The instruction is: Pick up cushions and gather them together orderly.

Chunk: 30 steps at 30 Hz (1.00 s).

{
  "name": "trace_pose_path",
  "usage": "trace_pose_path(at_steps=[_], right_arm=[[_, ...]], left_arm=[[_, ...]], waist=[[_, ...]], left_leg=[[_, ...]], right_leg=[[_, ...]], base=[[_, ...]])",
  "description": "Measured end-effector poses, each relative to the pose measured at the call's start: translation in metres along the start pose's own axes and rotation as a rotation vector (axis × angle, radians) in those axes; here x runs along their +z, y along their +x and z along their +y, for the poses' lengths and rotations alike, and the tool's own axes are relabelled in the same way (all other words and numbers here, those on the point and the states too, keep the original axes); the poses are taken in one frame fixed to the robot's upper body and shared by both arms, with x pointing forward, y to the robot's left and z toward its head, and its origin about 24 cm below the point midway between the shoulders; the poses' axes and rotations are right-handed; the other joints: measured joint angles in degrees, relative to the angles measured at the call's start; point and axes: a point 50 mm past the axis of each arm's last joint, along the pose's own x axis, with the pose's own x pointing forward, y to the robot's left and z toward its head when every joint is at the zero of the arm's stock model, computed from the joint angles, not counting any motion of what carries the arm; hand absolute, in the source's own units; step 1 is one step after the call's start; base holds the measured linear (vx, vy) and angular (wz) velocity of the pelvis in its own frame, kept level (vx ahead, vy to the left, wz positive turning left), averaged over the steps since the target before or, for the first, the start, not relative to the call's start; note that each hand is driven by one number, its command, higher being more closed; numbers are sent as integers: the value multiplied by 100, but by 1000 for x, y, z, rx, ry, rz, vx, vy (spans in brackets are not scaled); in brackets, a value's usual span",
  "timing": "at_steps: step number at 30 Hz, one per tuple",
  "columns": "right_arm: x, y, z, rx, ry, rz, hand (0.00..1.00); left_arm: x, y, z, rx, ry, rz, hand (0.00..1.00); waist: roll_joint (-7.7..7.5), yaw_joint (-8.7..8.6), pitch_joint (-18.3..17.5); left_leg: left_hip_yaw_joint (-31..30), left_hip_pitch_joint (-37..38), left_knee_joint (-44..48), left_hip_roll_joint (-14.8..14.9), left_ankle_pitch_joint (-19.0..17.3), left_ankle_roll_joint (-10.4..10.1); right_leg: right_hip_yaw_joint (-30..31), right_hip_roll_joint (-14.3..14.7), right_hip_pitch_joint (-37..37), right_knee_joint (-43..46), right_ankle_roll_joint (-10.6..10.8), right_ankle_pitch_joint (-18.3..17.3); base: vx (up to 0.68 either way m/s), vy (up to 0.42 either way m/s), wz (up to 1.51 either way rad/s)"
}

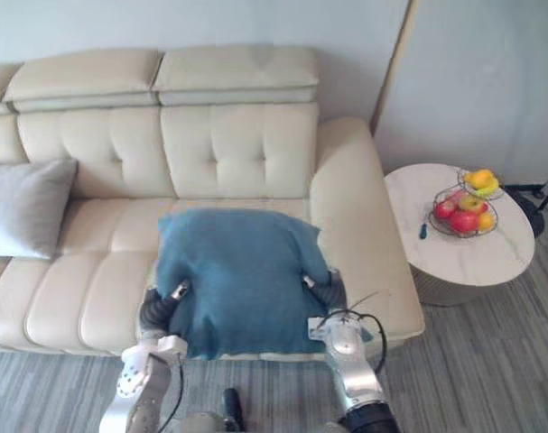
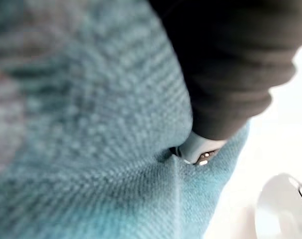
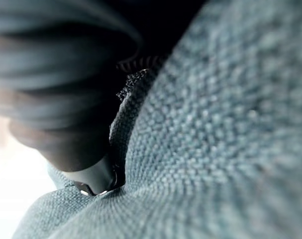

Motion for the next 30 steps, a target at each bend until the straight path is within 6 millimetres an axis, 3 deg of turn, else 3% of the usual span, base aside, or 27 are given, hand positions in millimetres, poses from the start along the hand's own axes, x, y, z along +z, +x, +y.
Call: trace_pose_path(at_steps=[2,3,5,6,7,9,11,13,15,16,18,19,21,24,27,30], right_arm=[[-8,-5,2,3,13,28,100],[-9,-6,3,8,16,33,100],[-9,-6,1,6,12,32,100],[-9,-6,-2,3,2,30,100],[-9,-5,-11,-9,-26,29,100],[-10,-5,-17,-19,-43,31,100],[-11,-10,-21,-36,-37,33,100],[-7,-18,-26,-53,-27,7,100],[5,-26,-26,-53,-13,-51,100],[16,-27,-26,-51,-7,-97,100],[22,-28,-25,-50,-1,-129,100],[23,-28,-25,-50,1,-132,100],[21,-27,-23,-50,9,-125,100],[16,-28,-18,-55,33,-97,100],[10,-27,-17,-53,12,-75,100],[3,-24,-14,-45,-9,-44,100]], left_arm=[[0,0,2,-4,16,4,100],[1,0,3,-5,21,5,100],[1,1,2,-19,30,5,100],[1,1,0,-45,40,6,100],[-3,1,-8,-68,35,23,100],[-5,1,-13,-97,35,27,100],[-6,1,-17,-119,34,34,100],[-9,-1,-18,-132,32,50,100],[-8,-3,-16,-127,30,49,100],[-5,-5,-15,-122,21,36,100],[-2,-7,-15,-123,13,23,100],[0,-6,-16,-124,9,15,100],[0,-6,-15,-122,10,12,100],[0,-7,-13,-120,18,17,100],[-4,-11,-11,-110,20,36,100],[-4,-11,-8,-115,49,34,100]], waist=[[-8,-99,24],[-64,-117,24],[-156,-176,-6],[-244,-263,-20],[-93,-326,8],[1,-284,-5],[12,-286,6],[25,-239,72],[31,-43,106],[59,25,92],[97,23,73],[116,21,56],[110,59,8],[-103,18,-45],[-127,22,-73],[-136,24,-127]], left_leg=[[-110,162,-148,-7,3,-4],[-119,252,-234,-46,4,-6],[-190,278,-286,-185,3,-8],[-302,259,-284,-348,2,-14],[-499,227,-262,-360,-6,-36],[-529,186,-215,-308,-6,-34],[-679,-4,335,-167,-245,-77],[-598,-321,1506,103,-647,-155],[-359,-790,2889,457,-848,-163],[-398,-938,3246,716,-966,-74],[-574,-994,2915,961,-990,-30],[-854,-852,2214,987,-868,-106],[-1073,-566,1523,870,-668,-564],[-836,-359,1014,577,-470,-443],[-700,-19,685,384,-418,-364],[-668,86,404,319,-308,-355]], right_leg=[[542,723,-195,222,245,-550],[549,1096,-266,77,204,-694],[400,1479,-317,-425,111,-723],[463,1621,-288,-917,-115,-594],[529,1688,-197,-1012,-238,-516],[523,1773,-141,-1153,-231,-508],[240,1810,123,-1369,-231,-505],[210,1950,504,-1571,-232,-505],[340,2061,759,-1688,-273,-533],[455,2146,765,-1759,-301,-585],[552,2211,747,-1760,-272,-603],[687,2210,727,-1758,-170,-599],[983,2193,652,-1799,13,-531],[1195,2014,767,-2359,214,-193],[1376,1876,993,-2597,314,-106],[1505,1868,987,-2757,274,-31]], base=[[71,73,30],[89,27,16],[102,-10,28],[171,-51,64],[166,-34,55],[200,-22,24],[216,-68,41],[193,-63,25],[121,2,-38],[56,50,-56],[74,107,-41],[100,167,-41],[121,188,-47],[121,159,-29],[95,135,-20],[20,25,-12]])
